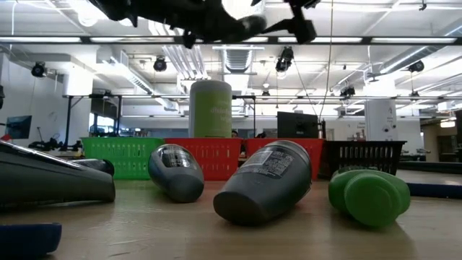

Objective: Pick & Place Travel size toiletries
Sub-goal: Put the gray deodorant into the green bin

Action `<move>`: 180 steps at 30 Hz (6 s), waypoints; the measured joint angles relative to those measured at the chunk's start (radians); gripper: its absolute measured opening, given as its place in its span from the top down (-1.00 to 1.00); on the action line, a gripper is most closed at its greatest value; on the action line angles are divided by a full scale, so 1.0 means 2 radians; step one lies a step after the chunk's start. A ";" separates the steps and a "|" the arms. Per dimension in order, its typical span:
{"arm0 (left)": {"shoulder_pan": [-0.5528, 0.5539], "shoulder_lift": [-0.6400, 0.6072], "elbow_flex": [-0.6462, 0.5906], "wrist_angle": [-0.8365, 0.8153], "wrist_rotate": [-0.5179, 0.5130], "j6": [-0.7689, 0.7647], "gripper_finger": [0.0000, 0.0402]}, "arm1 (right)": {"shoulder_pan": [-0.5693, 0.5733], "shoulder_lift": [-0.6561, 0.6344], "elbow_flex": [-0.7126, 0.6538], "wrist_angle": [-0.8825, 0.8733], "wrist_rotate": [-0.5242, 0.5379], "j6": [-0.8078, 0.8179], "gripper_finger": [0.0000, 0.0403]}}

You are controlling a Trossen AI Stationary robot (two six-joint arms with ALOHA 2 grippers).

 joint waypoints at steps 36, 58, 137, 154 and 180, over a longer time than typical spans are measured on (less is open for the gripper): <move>-0.303 0.064 -0.047 -0.650 -0.342 -0.913 0.25 | -0.041 -0.158 0.002 -0.368 -0.038 -0.090 -0.66; -0.281 0.076 -0.080 -0.535 -0.296 -0.815 0.00 | -0.041 -0.157 -0.001 -0.374 -0.056 -0.078 -0.60; -0.286 -0.009 0.048 -0.594 0.116 -0.426 -0.39 | 0.035 -0.028 -0.027 -0.428 -0.370 -0.114 -0.75; -0.375 0.061 0.031 -0.499 0.108 -0.547 -0.39 | 0.049 -0.028 -0.046 -0.470 -0.324 -0.076 -0.78; -0.422 0.243 0.279 -0.690 0.049 -0.551 -0.63 | 0.004 -0.028 -0.047 -0.476 -0.278 -0.227 -0.83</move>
